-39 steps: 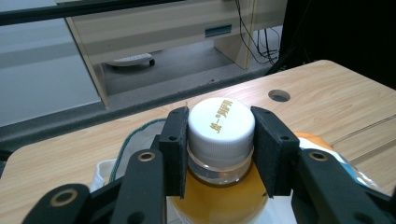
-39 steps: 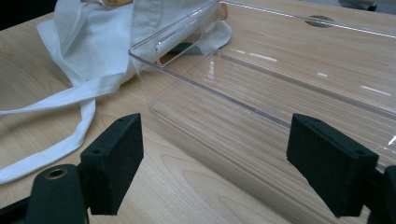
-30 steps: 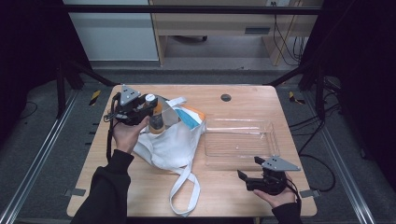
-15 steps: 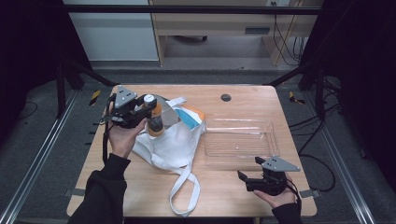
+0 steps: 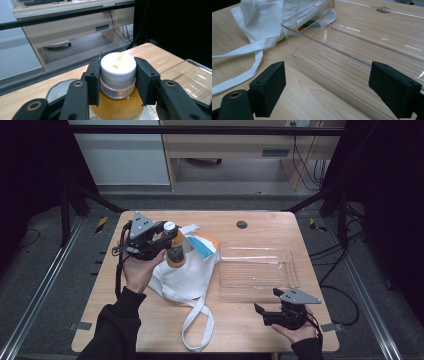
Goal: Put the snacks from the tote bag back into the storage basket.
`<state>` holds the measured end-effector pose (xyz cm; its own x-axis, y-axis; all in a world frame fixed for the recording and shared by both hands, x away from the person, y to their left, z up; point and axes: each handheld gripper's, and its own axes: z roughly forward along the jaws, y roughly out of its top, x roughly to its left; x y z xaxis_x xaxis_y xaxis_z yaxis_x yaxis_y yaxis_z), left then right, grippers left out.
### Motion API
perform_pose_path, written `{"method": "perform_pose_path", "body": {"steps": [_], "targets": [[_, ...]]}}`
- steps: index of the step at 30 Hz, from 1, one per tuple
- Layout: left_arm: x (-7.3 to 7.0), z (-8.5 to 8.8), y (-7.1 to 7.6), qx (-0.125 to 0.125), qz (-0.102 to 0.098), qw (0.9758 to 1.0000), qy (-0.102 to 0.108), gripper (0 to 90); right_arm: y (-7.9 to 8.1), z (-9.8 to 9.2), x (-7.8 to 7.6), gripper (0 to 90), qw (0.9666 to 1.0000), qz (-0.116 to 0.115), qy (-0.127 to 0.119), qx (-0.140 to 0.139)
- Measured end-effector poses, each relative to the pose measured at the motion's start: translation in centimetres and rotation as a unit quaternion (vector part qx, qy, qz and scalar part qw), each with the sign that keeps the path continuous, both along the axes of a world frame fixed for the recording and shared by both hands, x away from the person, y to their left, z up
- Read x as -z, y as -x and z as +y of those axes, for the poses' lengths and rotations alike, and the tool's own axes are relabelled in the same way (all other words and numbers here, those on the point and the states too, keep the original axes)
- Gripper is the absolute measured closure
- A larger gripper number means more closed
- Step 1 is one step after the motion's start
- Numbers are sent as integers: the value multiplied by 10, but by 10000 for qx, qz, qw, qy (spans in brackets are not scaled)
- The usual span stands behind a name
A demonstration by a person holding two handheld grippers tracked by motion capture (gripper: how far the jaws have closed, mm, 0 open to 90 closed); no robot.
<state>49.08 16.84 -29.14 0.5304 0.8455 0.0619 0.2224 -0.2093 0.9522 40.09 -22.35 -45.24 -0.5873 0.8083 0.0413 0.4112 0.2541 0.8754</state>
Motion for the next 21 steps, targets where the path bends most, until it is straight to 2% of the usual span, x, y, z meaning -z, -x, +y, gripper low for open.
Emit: {"method": "perform_pose_path", "body": {"steps": [14, 15, 16, 18, 21], "targets": [[-6, -31, 4, 267, -68, 9996, 50, 592, 1, 0, 0, 146, 10000, -17, 13, -7], [-6, -33, 4, 275, -127, 9995, 30, 592, 1, 0, 0, 146, 10000, -17, 14, -11], [-6, -35, 5, 294, -75, 9995, 48, 592, 1, 1, 0, 146, 10000, 1, -2, -10], [-7, -39, 5, 308, -135, 9994, 42, 592, 1, 1, 0, 146, 10000, -3, 6, -20], [-8, -45, 8, 394, -87, 9991, 86, 592, 2, 1, 1, 146, 10000, 10, -9, -25]]}}
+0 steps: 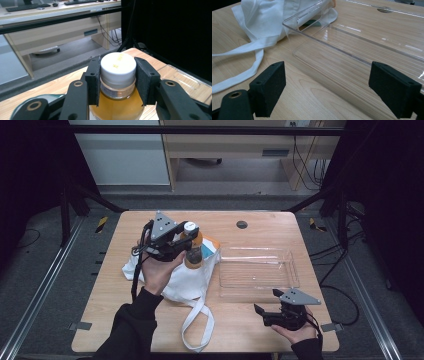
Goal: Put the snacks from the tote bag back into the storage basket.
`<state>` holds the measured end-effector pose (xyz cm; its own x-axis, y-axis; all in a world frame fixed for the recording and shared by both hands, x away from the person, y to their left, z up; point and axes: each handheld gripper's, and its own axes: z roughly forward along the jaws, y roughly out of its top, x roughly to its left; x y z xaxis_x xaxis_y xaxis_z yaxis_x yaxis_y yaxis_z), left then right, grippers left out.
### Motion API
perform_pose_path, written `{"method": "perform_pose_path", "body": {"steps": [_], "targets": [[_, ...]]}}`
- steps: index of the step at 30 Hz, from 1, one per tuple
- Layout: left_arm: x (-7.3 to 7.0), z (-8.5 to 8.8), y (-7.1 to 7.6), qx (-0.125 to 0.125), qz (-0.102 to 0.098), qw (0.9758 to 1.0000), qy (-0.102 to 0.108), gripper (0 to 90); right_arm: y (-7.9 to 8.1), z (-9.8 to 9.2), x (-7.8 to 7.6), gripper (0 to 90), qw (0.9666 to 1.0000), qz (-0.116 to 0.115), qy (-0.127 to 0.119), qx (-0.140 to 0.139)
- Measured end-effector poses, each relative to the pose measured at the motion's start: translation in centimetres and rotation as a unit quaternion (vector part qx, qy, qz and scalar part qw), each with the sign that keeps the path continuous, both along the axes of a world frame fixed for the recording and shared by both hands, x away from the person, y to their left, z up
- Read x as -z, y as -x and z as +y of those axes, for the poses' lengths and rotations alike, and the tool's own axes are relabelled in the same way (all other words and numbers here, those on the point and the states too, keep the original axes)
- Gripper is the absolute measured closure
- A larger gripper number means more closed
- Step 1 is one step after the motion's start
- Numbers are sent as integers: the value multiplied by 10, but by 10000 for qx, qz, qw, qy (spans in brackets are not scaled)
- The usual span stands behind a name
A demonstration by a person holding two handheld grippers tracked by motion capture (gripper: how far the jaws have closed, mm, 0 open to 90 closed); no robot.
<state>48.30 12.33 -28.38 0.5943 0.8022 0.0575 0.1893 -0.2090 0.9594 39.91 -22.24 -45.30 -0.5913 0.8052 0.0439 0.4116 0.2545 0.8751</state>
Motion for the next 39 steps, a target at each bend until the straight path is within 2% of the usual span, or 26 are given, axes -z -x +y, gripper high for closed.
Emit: {"method": "perform_pose_path", "body": {"steps": [11, 24, 39], "targets": [[-3, -18, 6, 201, -26, 9998, 17, 592, 1, -1, 0, 146, 10000, -8, 16, -7], [-4, -39, 7, 373, -42, 9992, 157, 592, 2, 0, 1, 146, 10000, -7, 24, -27], [4, -59, 8, 562, -37, 9982, 184, 592, 1, -1, 1, 146, 10000, -28, 12, -32]]}}
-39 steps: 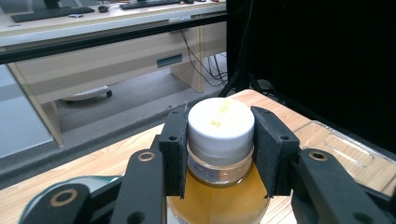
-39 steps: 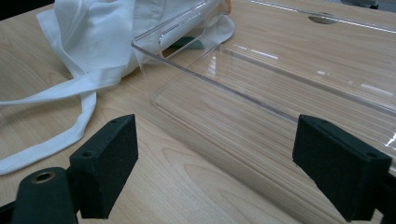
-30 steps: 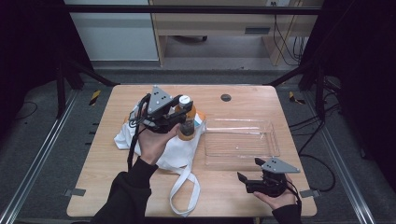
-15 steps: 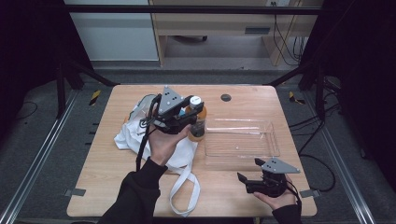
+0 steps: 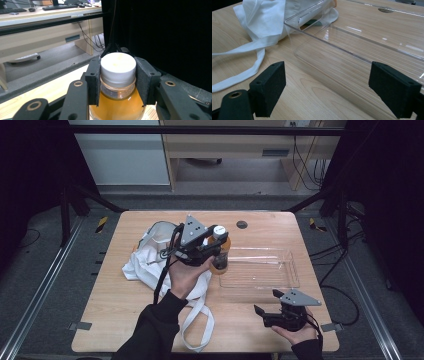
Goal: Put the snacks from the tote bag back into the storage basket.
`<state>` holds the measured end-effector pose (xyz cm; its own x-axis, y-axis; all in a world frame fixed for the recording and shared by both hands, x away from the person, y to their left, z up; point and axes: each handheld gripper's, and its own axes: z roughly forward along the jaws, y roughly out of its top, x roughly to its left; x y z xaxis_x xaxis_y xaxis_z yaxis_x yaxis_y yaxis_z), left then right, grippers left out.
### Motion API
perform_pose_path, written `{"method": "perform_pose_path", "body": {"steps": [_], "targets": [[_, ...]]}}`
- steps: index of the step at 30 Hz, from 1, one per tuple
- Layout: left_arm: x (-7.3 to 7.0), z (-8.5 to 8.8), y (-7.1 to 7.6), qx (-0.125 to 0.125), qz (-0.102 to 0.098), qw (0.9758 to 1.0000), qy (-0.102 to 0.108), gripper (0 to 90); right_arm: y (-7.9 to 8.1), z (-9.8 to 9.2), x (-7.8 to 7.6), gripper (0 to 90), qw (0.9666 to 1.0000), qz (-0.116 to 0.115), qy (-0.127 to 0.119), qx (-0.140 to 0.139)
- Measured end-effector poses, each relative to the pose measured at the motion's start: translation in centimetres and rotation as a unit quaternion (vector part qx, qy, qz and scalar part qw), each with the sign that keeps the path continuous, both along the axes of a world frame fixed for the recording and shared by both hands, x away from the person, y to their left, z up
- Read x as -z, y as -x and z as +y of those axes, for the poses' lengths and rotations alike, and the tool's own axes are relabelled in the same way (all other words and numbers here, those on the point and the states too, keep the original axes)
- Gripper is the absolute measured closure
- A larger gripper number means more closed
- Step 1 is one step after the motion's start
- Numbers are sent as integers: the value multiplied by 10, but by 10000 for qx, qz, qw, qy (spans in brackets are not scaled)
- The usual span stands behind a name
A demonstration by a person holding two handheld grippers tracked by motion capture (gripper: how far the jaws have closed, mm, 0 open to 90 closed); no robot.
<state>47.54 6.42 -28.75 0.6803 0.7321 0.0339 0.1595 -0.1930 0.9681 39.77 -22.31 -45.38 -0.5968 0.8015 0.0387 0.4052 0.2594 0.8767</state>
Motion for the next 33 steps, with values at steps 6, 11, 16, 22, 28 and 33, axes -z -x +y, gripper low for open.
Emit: {"method": "perform_pose_path", "body": {"steps": [6, 11, 16, 22, 28, 33], "targets": [[5, -6, -1, 56, 21, 10000, 26, 592, 0, 0, 0, 146, 10000, 9, 2, 3], [8, -12, -3, 102, 30, 9999, 35, 592, 0, 0, 0, 146, 10000, -3, -3, 5], [14, -18, -5, 156, 72, 9999, 2, 592, 0, 0, 0, 146, 10000, -6, 6, 5], [22, -23, -7, 189, 129, 9997, -57, 591, 0, 0, 0, 147, 10000, -8, 12, -6], [29, -25, -10, 212, 150, 9996, -58, 592, 0, 0, 0, 146, 10000, -18, 23, -24], [35, -27, -13, 239, 206, 9995, -70, 592, 0, 1, 1, 146, 10000, 5, -1, -28]]}}
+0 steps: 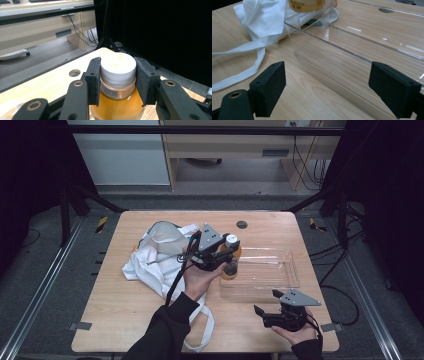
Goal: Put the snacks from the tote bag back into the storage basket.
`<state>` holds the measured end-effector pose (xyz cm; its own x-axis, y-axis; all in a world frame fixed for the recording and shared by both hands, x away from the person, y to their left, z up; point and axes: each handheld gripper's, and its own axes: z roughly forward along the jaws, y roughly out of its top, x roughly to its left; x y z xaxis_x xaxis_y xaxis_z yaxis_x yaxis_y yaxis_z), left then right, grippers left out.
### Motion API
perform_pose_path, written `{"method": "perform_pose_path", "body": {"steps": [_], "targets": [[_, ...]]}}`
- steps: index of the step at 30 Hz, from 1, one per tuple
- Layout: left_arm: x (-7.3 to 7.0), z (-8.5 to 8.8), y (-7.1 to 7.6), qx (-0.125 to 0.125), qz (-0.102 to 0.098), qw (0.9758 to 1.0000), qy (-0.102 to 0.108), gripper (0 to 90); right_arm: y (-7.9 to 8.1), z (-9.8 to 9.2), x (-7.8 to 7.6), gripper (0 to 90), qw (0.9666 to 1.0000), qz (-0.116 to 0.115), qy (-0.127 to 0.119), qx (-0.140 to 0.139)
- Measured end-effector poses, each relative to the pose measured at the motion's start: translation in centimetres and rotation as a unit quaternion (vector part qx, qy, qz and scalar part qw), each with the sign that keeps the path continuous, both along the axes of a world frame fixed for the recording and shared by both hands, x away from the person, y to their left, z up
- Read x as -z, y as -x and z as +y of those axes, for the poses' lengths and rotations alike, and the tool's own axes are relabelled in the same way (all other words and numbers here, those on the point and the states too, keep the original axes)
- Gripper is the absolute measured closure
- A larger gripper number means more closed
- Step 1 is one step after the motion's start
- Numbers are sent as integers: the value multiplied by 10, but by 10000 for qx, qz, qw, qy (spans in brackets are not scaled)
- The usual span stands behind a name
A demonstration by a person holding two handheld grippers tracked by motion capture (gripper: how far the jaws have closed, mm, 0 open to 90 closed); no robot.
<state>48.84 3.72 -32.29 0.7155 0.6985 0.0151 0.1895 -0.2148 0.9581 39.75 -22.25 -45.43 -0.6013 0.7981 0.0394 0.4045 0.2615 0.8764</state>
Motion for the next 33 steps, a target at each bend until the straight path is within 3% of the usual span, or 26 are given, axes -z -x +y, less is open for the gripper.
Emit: {"method": "perform_pose_path", "body": {"steps": [33], "targets": [[38, -9, -2, 196, 167, 9996, -86, 592, 0, 0, 1, 147, 10000, 19, 36, 0]]}}
